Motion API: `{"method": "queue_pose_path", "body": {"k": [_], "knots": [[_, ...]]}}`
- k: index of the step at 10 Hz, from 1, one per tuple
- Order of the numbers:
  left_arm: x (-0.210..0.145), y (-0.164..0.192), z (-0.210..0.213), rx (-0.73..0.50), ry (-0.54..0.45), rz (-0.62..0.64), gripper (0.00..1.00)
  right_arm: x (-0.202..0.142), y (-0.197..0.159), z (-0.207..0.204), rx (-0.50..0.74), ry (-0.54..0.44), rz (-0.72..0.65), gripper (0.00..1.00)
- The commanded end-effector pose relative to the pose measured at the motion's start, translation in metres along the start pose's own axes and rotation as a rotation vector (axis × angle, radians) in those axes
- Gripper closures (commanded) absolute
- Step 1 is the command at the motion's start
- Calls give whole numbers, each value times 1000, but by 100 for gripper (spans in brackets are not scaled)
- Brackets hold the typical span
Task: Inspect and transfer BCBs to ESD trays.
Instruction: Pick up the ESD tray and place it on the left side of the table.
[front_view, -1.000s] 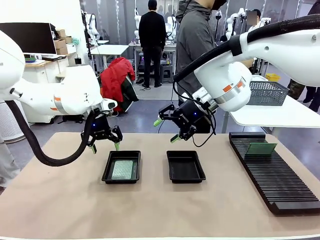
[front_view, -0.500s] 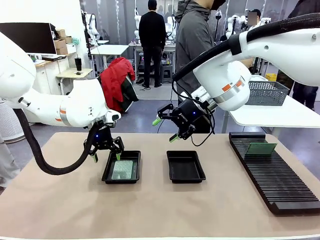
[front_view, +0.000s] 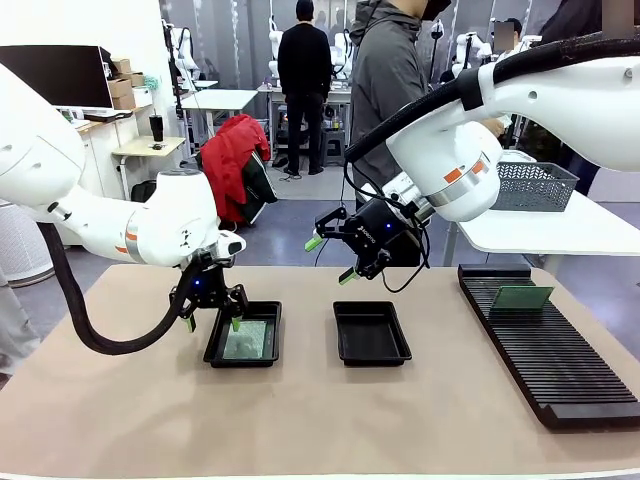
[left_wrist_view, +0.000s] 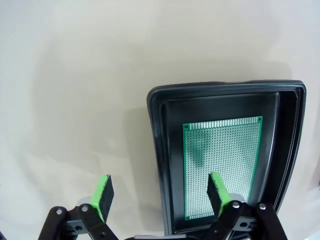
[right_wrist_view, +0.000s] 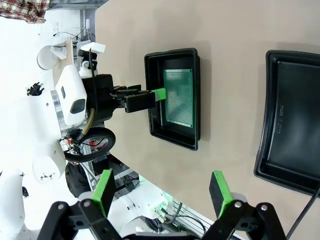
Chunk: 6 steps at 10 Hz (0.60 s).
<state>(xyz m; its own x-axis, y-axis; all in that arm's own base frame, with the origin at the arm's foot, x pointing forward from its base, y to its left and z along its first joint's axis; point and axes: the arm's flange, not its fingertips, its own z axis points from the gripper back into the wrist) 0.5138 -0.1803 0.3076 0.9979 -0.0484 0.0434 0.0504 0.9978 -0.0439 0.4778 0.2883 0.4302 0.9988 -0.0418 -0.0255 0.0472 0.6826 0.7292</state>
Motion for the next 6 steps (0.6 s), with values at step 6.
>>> {"method": "queue_pose_path", "body": {"k": [6], "knots": [[0, 0, 0, 0, 0, 0, 0, 0, 2, 0, -4, -4, -3, 0]]}}
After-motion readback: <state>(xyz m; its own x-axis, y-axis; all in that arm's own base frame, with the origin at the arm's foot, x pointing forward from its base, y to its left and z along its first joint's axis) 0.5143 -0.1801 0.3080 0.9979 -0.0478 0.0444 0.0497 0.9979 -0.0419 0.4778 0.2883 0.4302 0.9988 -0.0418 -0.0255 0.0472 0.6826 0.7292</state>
